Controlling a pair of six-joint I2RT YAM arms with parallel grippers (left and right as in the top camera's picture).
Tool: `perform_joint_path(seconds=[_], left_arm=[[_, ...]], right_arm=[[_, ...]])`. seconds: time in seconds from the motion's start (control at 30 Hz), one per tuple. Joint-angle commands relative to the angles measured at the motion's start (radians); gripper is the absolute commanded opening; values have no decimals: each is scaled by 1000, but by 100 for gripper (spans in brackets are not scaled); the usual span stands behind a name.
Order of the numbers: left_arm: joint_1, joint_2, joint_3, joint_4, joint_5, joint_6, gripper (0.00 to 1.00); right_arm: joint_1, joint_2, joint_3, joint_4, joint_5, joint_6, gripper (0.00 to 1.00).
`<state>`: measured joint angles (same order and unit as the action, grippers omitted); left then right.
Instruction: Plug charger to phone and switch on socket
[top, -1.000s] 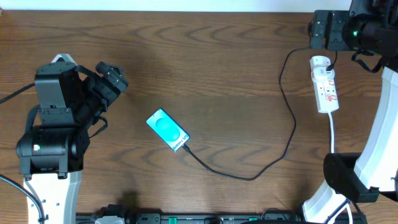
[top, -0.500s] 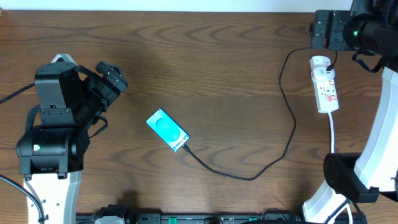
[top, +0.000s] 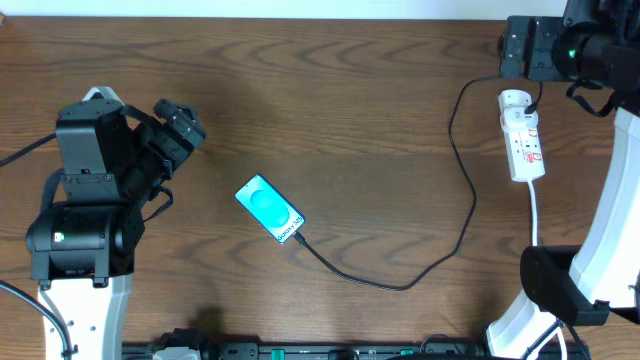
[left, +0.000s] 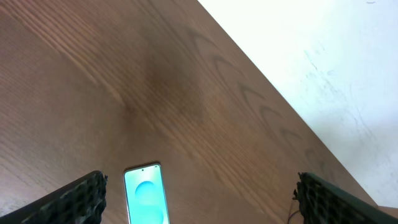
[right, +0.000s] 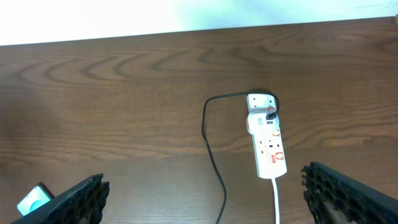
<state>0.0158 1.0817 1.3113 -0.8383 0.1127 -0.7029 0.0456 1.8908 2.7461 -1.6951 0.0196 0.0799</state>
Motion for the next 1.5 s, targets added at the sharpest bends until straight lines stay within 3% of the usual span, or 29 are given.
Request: perform_joint_path(seconds=[0.0,0.7,1.0,1.47], left_arm=[[0,-5,18,-3,-17,2,98],[-1,-11,17,-35,-31,5,98],[-1,-152,-107,-39,-127,126,99],[-79,-647,-619,398,-211,122,98]], right_arm=[[1,-14,1,-3,12,13,99],[1,-14,1,-3,12,13,99],[1,-14,1,-3,12,13,99],[1,-14,1,-3,12,13,99]])
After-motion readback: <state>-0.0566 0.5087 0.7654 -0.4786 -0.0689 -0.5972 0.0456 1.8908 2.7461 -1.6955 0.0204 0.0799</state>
